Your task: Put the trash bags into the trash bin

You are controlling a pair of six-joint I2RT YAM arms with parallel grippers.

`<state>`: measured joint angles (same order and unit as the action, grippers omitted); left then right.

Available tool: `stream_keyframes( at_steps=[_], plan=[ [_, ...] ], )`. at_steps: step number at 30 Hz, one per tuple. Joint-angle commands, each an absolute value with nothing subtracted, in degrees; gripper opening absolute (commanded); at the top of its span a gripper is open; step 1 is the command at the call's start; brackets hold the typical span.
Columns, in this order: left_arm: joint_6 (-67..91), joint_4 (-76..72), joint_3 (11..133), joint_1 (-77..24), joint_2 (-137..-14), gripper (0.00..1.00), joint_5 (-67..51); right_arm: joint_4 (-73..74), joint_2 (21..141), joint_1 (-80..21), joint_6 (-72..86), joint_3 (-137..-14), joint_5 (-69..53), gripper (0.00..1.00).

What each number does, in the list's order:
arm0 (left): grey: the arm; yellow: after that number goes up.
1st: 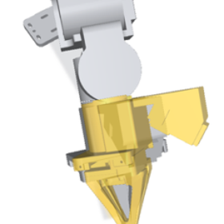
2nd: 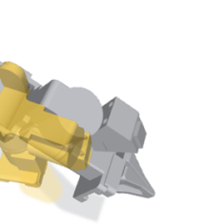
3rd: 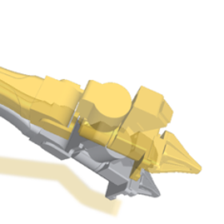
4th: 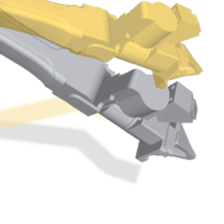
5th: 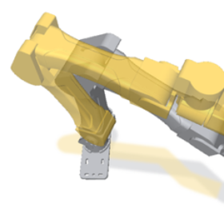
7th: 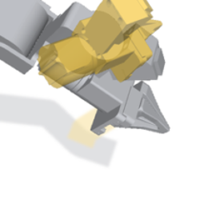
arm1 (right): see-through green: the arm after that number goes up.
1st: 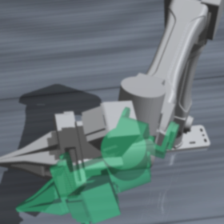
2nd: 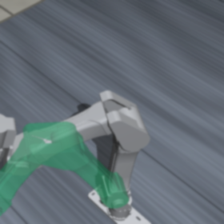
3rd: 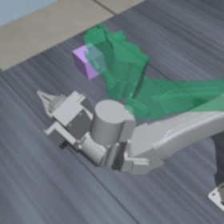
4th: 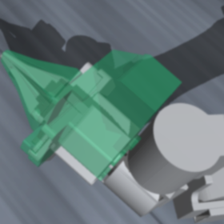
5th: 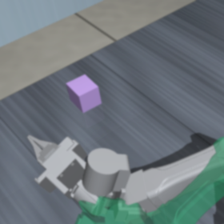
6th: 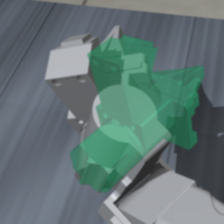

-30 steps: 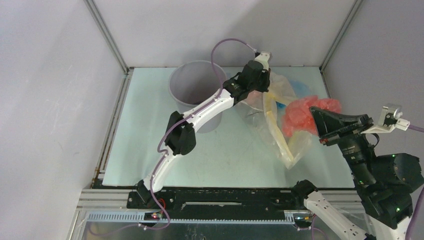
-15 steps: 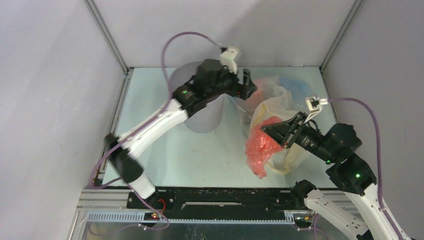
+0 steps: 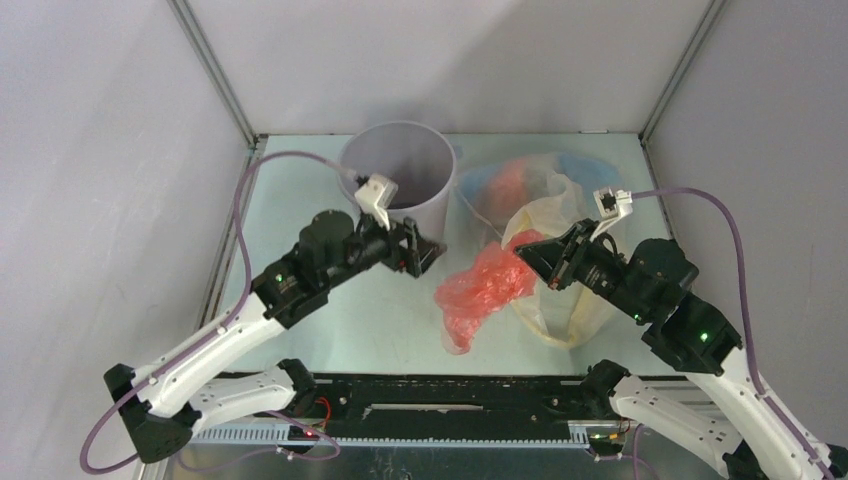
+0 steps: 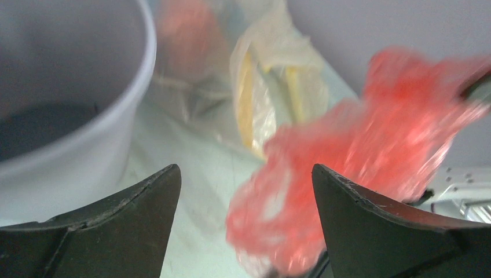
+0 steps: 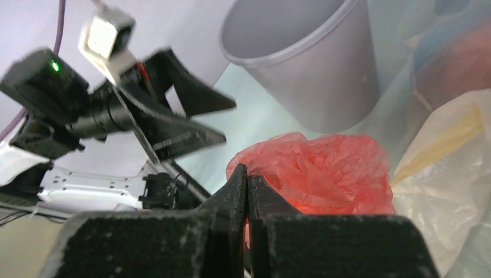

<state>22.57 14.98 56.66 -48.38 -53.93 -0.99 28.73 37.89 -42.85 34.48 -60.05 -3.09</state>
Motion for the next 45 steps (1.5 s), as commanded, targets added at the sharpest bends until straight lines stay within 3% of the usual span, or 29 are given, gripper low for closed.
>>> stream_keyframes(
  at_steps=[1, 7, 11, 12, 14, 16, 18, 22, 28, 34, 40, 45],
  plan=[
    [25.8, 15.5, 49.4, -48.7, -44.6, 0.91, 1.3, 31.5, 43.0, -48.5, 28.3, -67.0, 11.7, 0.0],
    [27.3, 18.4, 41.6, -48.7, -35.5, 0.93, 5.6, 26.0, 52.4, -59.6, 24.2, -68.5, 20.3, 0.0],
    [33.8, 24.6, 39.1, -48.6, -32.3, 0.93, 16.3, 21.1, 60.7, -64.9, 20.8, -70.4, 18.8, 0.01],
    [35.3, 25.5, 38.2, -48.6, -31.6, 0.93, 17.9, 19.8, 62.6, -65.4, 19.5, -70.7, 14.5, 0.13],
    [36.9, 25.8, 36.0, -48.2, -30.1, 0.93, 18.4, 17.5, 65.2, -66.3, 17.4, -71.1, 5.3, 0.5],
    [38.1, 26.1, 34.1, -48.0, -28.9, 0.93, 18.5, 16.6, 66.6, -67.0, 16.9, -71.1, 0.8, 0.81],
    [39.0, 27.3, 33.1, -47.7, -27.5, 0.93, 19.3, 17.5, 66.5, -67.2, 17.1, -71.1, 0.9, 0.92],
    [40.0, 29.8, 32.5, -47.7, -24.2, 0.93, 20.4, 22.6, 62.9, -67.1, 17.3, -70.4, 8.6, 0.93],
    [40.0, 29.1, 31.6, -47.6, -22.6, 0.9, 14.3, 25.5, 54.3, -65.6, 19.3, -61.0, 14.5, 0.86],
    [38.6, 27.6, 31.2, -47.6, -29.7, 0.78, 8.7, 23.6, 46.5, -60.5, 23.2, -46.0, 12.5, 0.8],
    [38.6, 24.6, 27.7, -47.7, -30.8, 0.79, 12.4, 24.9, 48.6, -53.6, 30.1, -42.0, 9.1, 0.75],
    [39.7, 20.0, 24.1, -47.7, -32.6, 0.79, 12.5, 20.0, 53.6, -51.9, 25.6, -42.3, 6.8, 0.72]
  ],
)
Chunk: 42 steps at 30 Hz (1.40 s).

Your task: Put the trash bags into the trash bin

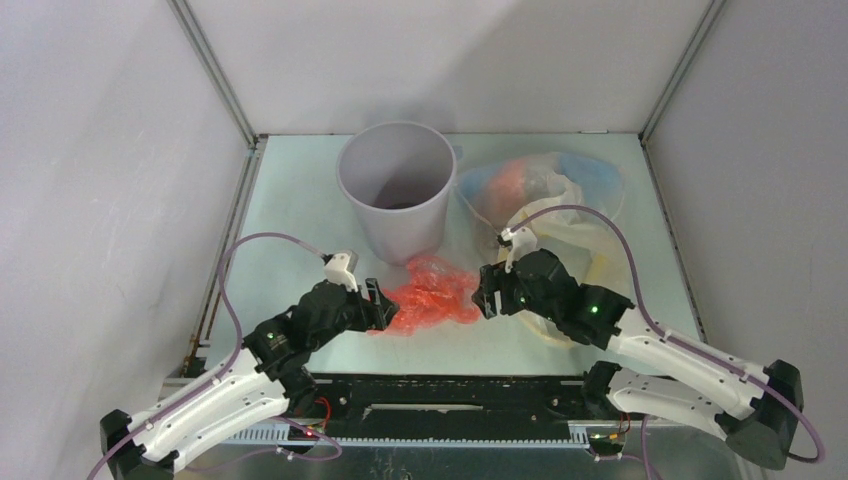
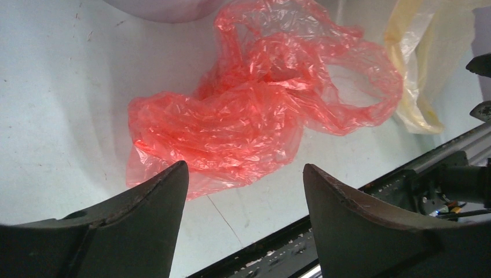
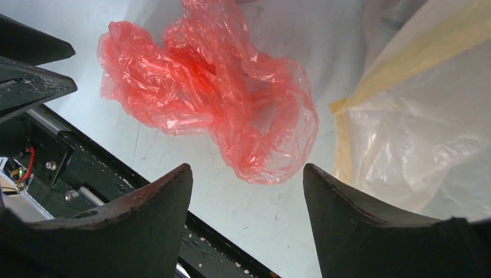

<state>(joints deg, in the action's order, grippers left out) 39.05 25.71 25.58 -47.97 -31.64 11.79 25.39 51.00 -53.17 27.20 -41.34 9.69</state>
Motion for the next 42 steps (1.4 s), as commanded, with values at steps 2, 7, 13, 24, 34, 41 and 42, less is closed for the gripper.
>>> stream_keyframes(
  at_steps=[2, 7, 13, 24, 34, 41, 42],
  plan=[
    [40.0, 18.9, 23.3, -47.6, -33.4, 0.79, 12.3, 17.5, 56.1, -50.5, 19.7, -43.1, 1.7, 0.71],
    [40.0, 18.8, 22.9, -47.6, -33.6, 0.78, 10.2, 17.2, 63.3, -48.3, 8.6, -47.9, -4.5, 0.62],
    [40.9, 19.5, 22.8, -47.8, -33.1, 0.78, 10.5, 11.9, 72.0, -44.5, 6.8, -51.7, -10.9, 0.64],
    [41.2, 13.5, 17.1, -46.7, -37.4, 0.75, 12.0, 9.8, 84.5, -42.3, 8.9, -56.7, -12.4, 0.43],
    [42.9, 9.8, 14.8, -45.6, -45.7, 0.46, 17.0, 15.5, 78.0, -43.0, 11.0, -55.7, -7.0, 0.0],
    [45.5, 0.9, 9.4, -41.3, -47.5, 0.28, 15.3, 21.6, 63.6, -42.6, 14.6, -52.2, -2.1, 0.0],
    [45.3, 0.5, 9.2, -40.8, -48.2, 0.26, 15.3, 22.5, 61.7, -42.4, 15.1, -51.8, -1.7, 0.0]
  ],
)
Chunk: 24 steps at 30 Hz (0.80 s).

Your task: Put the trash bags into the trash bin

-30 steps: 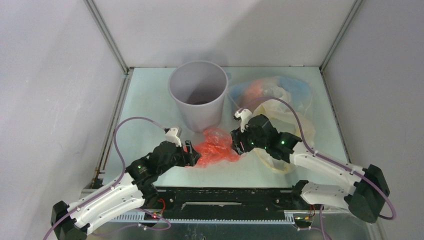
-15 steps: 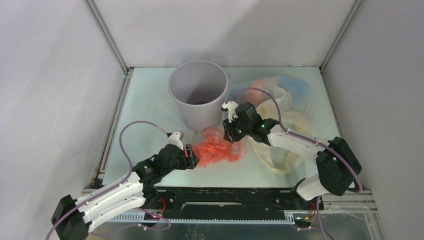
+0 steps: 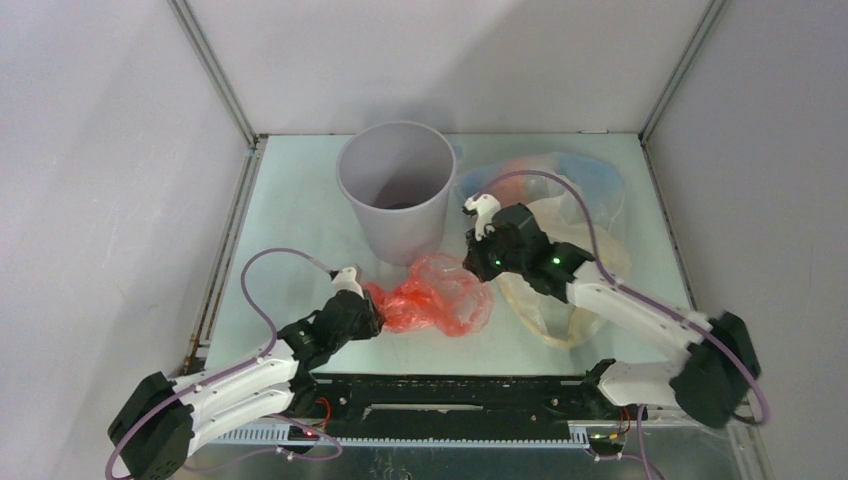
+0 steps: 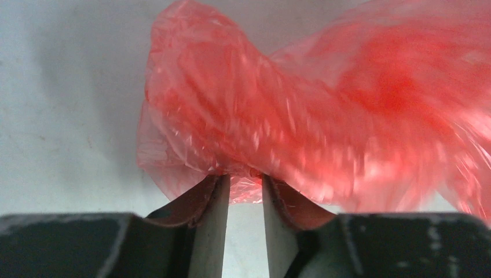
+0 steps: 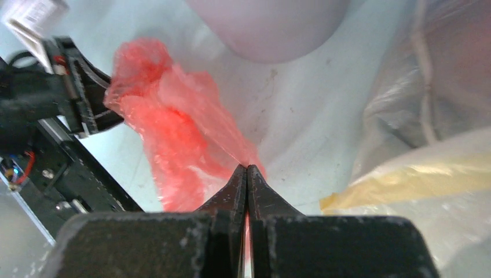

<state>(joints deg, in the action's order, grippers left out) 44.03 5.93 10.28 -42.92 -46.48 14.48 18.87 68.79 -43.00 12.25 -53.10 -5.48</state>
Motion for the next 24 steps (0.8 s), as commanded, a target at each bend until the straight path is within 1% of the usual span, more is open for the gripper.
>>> stream_keyframes(
  at_steps=[1, 2, 3, 5, 10, 14, 17, 19, 21, 22, 24],
  plan=[
    [45.2, 0.3, 9.2, -40.6, -48.9, 0.24, 15.0, 23.4, 59.9, -42.2, 15.8, -51.4, -1.4, 0.0],
    [45.0, 0.3, 9.2, -40.4, -49.6, 0.21, 14.6, 24.1, 58.2, -42.0, 16.2, -50.9, -1.3, 0.0],
    [45.1, 0.3, 9.6, -40.3, -50.1, 0.16, 14.6, 24.8, 56.4, -41.9, 16.5, -50.4, -1.1, 0.0],
    [45.6, 0.3, 9.9, -40.2, -49.5, 0.12, 14.8, 26.0, 53.4, -41.8, 17.2, -49.5, -0.5, 0.0],
    [45.0, 4.0, 10.5, -39.9, -44.8, 0.12, 17.2, 29.4, 47.1, -41.3, 18.6, -48.4, 4.6, 0.0],
    [44.6, 8.9, 12.0, -39.2, -41.1, 0.12, 17.9, 32.9, 42.3, -40.2, 23.4, -47.6, 16.9, 0.0],
    [45.2, 12.3, 13.3, -39.1, -36.7, 0.12, 16.6, 31.8, 38.9, -39.4, 24.8, -45.6, 18.7, 0.0],
    [45.3, 14.5, 14.9, -39.1, -32.0, 0.18, 15.5, 30.5, 37.2, -39.2, 24.6, -44.7, 17.1, 0.0],
    [44.7, 16.5, 16.8, -39.1, -28.4, 0.27, 13.4, 28.5, 36.8, -39.2, 23.0, -44.2, 12.6, 0.0],
    [44.4, 17.9, 18.0, -39.1, -26.9, 0.33, 12.5, 27.9, 37.1, -39.2, 22.6, -44.2, 10.6, 0.0],
    [44.3, 21.1, 21.0, -39.1, -24.8, 0.48, 11.3, 27.2, 38.1, -39.3, 22.4, -44.2, 7.7, 0.0]
  ],
)
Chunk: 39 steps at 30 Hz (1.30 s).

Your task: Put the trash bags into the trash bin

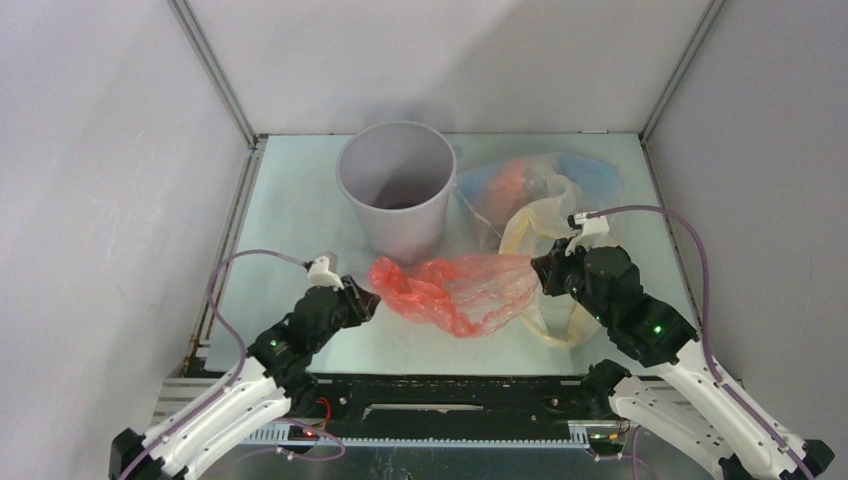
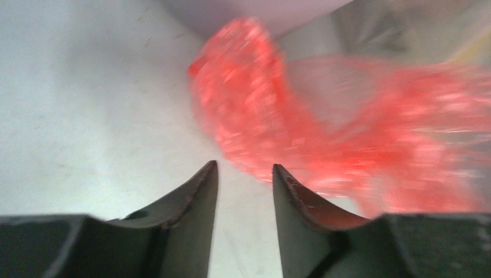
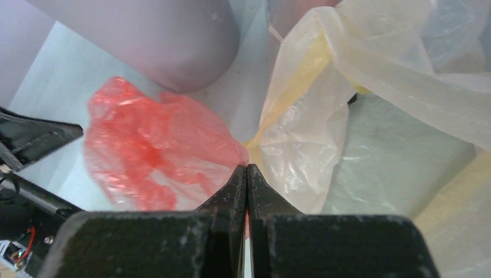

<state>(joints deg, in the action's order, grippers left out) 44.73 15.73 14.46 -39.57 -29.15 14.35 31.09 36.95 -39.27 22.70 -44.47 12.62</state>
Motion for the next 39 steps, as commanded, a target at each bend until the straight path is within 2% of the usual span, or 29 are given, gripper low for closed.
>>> stream_keyframes(
  at_steps=[1, 4, 6, 8, 12, 17, 21, 25, 27, 39],
  plan=[
    [44.3, 22.3, 22.2, -39.1, -24.0, 0.53, 10.4, 26.9, 38.7, -39.3, 22.2, -44.2, 6.0, 0.0],
    [44.7, 23.1, 24.8, -39.2, -22.7, 0.69, 5.6, 26.0, 40.7, -39.8, 22.2, -44.2, 2.7, 0.0],
    [45.2, 19.4, 25.1, -39.7, -23.0, 0.73, 0.1, 24.9, 42.0, -40.6, 21.9, -44.2, 0.7, 0.0],
    [45.4, 15.1, 25.3, -41.3, -25.1, 0.71, -2.5, 24.2, 42.8, -41.7, 21.8, -44.2, 0.6, 0.0],
    [43.3, 12.5, 28.7, -46.4, -35.2, 0.65, -0.6, 23.8, 43.1, -43.4, 22.1, -44.2, 1.3, 0.0],
    [41.4, 8.5, 33.9, -51.5, -47.0, 0.65, -0.2, 24.6, 40.7, -44.0, 22.1, -44.3, 1.2, 0.0],
    [40.2, 8.4, 37.9, -53.8, -52.9, 0.74, 3.5, 25.7, 36.4, -44.1, 21.9, -44.9, -1.5, 0.0],
    [41.7, 8.4, 39.0, -54.3, -55.0, 0.94, 5.2, 29.2, 32.5, -44.2, 21.2, -47.1, -2.5, 0.0],
    [42.5, 8.4, 38.6, -54.4, -54.8, 0.98, 6.3, 30.3, 30.9, -44.3, 21.2, -47.7, -2.8, 0.0],
    [43.2, 5.2, 33.9, -54.4, -58.7, 0.84, 9.3, 31.8, 28.5, -44.2, 22.3, -49.0, -2.8, 0.0]
  ],
)
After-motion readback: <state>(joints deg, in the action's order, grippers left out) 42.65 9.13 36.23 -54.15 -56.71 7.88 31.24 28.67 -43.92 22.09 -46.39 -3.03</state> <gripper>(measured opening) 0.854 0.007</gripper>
